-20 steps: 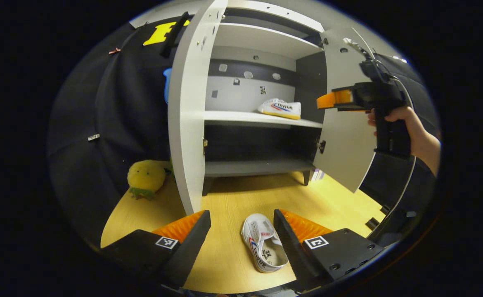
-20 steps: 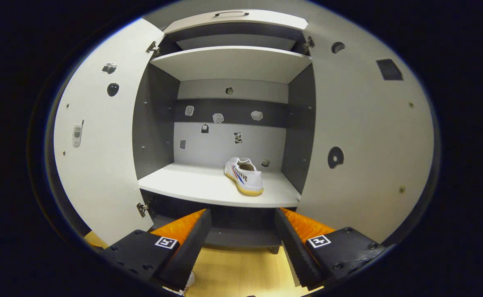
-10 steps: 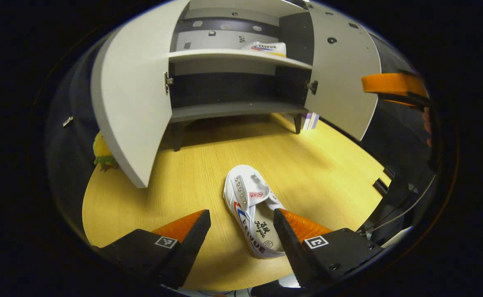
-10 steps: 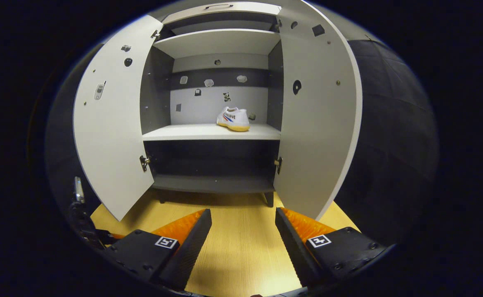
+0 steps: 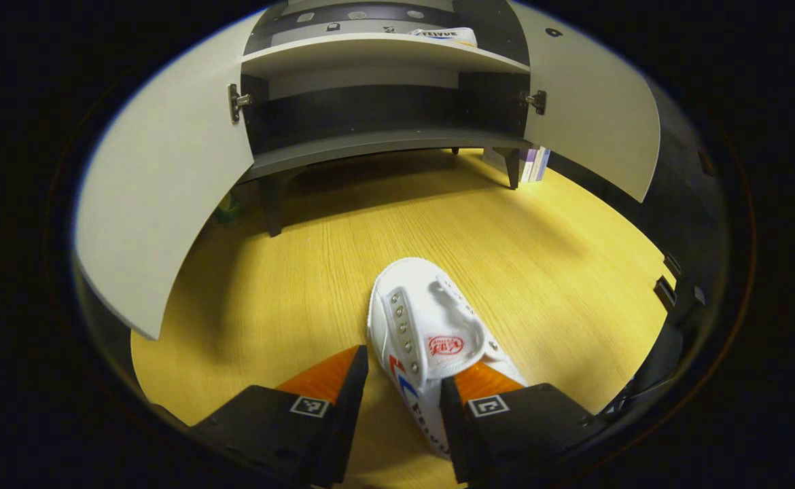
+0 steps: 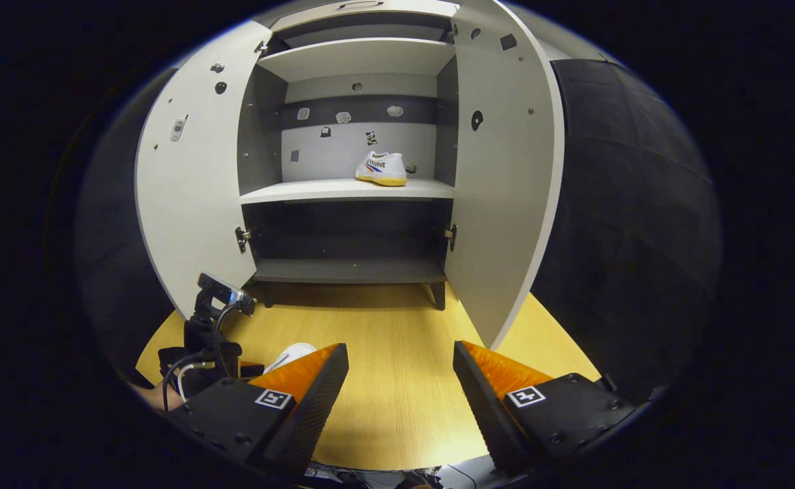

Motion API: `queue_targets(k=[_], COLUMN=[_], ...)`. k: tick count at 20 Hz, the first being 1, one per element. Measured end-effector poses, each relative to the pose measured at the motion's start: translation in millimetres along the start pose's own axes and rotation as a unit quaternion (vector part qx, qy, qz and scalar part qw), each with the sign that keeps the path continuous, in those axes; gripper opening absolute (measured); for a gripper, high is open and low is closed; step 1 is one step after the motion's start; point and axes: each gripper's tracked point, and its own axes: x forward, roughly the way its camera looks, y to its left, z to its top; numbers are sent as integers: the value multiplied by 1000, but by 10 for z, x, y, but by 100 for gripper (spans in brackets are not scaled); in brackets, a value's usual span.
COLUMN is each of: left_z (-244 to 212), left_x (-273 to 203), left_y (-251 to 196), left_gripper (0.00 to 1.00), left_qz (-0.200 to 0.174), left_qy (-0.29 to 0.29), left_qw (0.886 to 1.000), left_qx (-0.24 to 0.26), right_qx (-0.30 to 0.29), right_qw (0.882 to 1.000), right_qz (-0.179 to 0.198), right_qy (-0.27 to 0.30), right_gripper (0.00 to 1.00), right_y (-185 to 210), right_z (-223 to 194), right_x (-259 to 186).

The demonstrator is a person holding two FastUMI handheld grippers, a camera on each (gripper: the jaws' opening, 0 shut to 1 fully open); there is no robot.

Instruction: Grab one shoe with the right hand and put it into the shoe cabinet, grab the other shoe with the left hand and put it into the shoe cabinet; then close the right door with the right hand and the left door with the left hand.

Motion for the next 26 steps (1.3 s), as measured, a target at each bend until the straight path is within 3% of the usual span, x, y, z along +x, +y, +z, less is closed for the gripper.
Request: queue_targets(k=[1, 4, 5, 7, 11, 17, 26], left_z=[-7, -30, -45, -28, -18, 96, 976], left_x=[31, 73, 88, 98, 93, 31, -671], left_y=[31, 150, 220, 234, 233, 218, 28], left_gripper=[49, 34, 23, 10, 5, 5, 5], left_qz=[13, 52, 67, 68, 51, 43, 24], left_qy=[2, 6, 11, 12, 7, -10, -95], left_qw=[1000, 998, 997, 997, 997, 999, 995], left_qx=[6, 41, 46, 46, 51, 20, -17], right_qx=[3, 14, 15, 14, 24, 24, 13], right_qw=[1000, 1000, 1000, 999, 999, 999, 1000], right_qz=[-6, -20, -23, -33, -40, -28, -9], right_qy=[4, 7, 5, 3, 7, 1, -22], right_gripper=[99, 99, 99, 98, 98, 98, 99], right_y=[-46, -132, -146, -211, -258, -181, -125], right_z=[-9, -10, -2, -18, -46, 19, 258], right_x=[0, -16, -29, -55, -75, -46, 3])
